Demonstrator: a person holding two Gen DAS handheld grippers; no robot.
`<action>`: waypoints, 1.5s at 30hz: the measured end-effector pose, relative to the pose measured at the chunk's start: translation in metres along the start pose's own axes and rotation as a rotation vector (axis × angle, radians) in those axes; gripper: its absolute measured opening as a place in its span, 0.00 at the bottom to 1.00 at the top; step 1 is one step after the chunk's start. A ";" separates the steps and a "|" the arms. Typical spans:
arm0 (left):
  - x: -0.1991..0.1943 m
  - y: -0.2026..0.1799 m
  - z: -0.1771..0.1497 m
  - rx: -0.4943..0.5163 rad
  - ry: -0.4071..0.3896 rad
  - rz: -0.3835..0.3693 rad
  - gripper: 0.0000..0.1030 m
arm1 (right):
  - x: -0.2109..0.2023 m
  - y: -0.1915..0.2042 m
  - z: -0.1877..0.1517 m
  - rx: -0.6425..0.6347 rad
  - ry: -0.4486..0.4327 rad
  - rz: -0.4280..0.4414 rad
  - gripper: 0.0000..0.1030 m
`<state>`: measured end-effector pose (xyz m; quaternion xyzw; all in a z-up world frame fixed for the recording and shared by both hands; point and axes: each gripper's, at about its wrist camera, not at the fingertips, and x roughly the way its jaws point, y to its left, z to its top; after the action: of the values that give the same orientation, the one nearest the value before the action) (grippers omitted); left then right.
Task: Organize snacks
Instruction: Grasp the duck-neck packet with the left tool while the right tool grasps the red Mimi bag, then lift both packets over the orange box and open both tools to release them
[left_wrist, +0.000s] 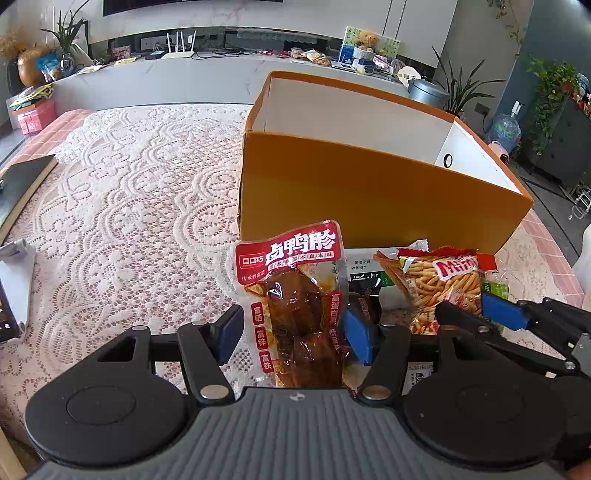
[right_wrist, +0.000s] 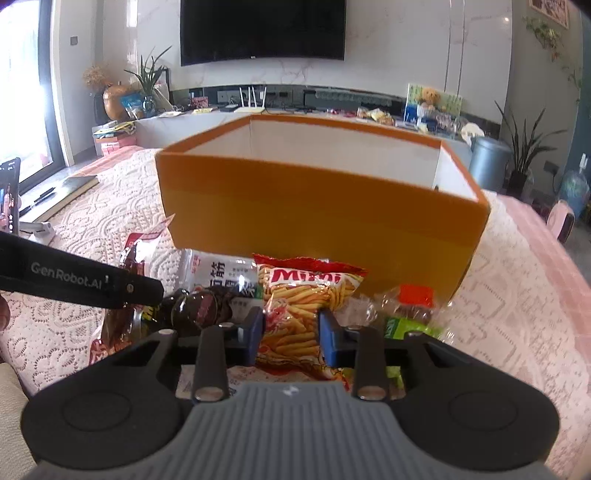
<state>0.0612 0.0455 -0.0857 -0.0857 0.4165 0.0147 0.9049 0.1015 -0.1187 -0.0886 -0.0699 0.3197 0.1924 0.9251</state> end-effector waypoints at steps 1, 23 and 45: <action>-0.002 0.000 0.001 0.000 -0.003 0.001 0.66 | -0.003 0.000 0.001 -0.003 -0.007 0.000 0.29; -0.056 -0.043 0.056 0.113 -0.165 -0.040 0.66 | -0.080 -0.036 0.063 -0.026 -0.178 -0.013 0.26; -0.016 -0.077 0.129 0.160 -0.214 -0.077 0.66 | -0.019 -0.081 0.152 -0.067 -0.101 -0.045 0.25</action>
<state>0.1554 -0.0084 0.0203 -0.0269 0.3140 -0.0441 0.9480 0.2063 -0.1606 0.0430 -0.0980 0.2646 0.1854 0.9413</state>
